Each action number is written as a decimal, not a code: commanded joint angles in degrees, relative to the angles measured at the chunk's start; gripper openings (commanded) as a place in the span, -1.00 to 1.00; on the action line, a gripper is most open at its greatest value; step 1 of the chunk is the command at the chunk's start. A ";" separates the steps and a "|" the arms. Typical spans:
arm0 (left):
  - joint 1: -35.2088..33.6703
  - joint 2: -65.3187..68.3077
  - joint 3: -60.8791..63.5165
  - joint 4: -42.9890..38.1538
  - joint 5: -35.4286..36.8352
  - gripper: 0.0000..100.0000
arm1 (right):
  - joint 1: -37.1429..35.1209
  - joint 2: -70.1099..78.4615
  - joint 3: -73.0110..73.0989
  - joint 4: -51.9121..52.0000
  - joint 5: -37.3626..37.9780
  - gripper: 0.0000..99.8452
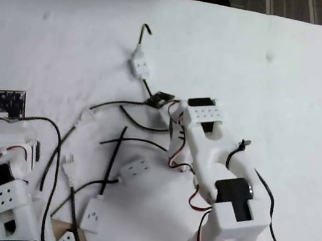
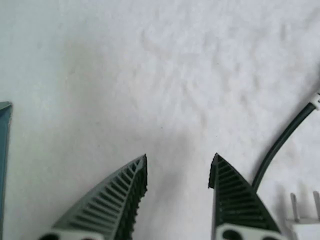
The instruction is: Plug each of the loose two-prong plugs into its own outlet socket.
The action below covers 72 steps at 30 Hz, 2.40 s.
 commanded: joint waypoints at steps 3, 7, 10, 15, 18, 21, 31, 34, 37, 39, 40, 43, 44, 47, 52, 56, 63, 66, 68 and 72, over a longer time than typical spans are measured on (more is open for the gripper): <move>-0.31 -0.66 -0.26 -1.05 -0.26 -0.58 | -0.84 -1.71 -2.55 -1.27 -0.26 -0.98; -0.31 -0.66 -0.26 -1.05 -0.26 -0.58 | -0.84 -4.53 -2.20 1.63 -0.26 -0.97; -0.31 -0.66 -0.26 -1.05 -0.26 -0.58 | -0.57 -9.10 -2.29 4.70 -0.35 -0.97; -0.40 -0.66 -0.44 -1.14 -0.26 -0.58 | -0.66 -19.74 -2.20 6.64 -7.12 -0.97; -0.40 -0.75 -1.85 -0.88 -0.18 -0.58 | -1.01 -26.77 -2.11 6.81 -12.48 -0.97; -0.31 -0.75 -4.66 -0.62 2.37 -0.58 | -1.01 -34.33 -2.11 6.64 -18.64 -0.97; 7.25 -0.75 -19.96 0.00 21.63 -0.58 | -7.25 -56.13 -1.67 6.55 -35.52 -0.97; 13.93 -0.75 -23.91 2.73 25.67 -0.58 | -11.91 -61.41 1.05 6.29 -37.27 -0.97; 20.18 -0.75 -27.25 4.31 27.69 -0.58 | -15.52 -66.77 5.63 4.00 -38.77 -0.97; 23.96 -0.75 -29.01 4.57 28.40 -0.58 | -16.84 -70.81 8.88 1.89 -38.68 -0.97; 25.71 -0.75 -29.71 4.57 28.84 -0.58 | -17.27 -72.84 10.64 0.92 -38.59 -0.97; 31.08 -0.75 -31.38 4.57 30.51 -0.58 | -18.95 -78.64 15.74 -2.07 -38.59 -0.97; 33.01 -0.75 -31.74 4.66 30.86 -0.58 | -19.65 -80.57 17.23 -2.95 -38.59 -0.97; 38.81 -0.75 -31.91 4.66 31.03 -0.58 | -21.85 -85.93 21.89 -5.67 -38.68 -0.97; 47.43 -0.84 -32.00 5.71 30.86 -0.58 | -24.13 -90.86 28.40 -9.01 -38.68 -0.97; 54.29 -4.35 -33.41 10.20 30.59 -0.58 | -24.48 -91.12 32.09 -11.91 -38.68 -0.97; 69.93 -24.31 -30.15 16.44 24.00 -0.60 | -24.66 -91.12 35.08 -14.55 -38.77 -0.97; 75.30 -29.23 -26.02 16.18 20.04 -0.75 | -24.66 -91.12 35.08 -14.46 -38.77 -0.97; 77.41 -30.02 -24.44 16.09 16.00 -0.84 | -24.75 -91.12 35.08 -14.37 -38.77 -0.97; 78.37 -30.20 -24.18 16.62 10.73 -0.88 | -25.27 -91.12 35.52 -14.11 -38.77 -0.97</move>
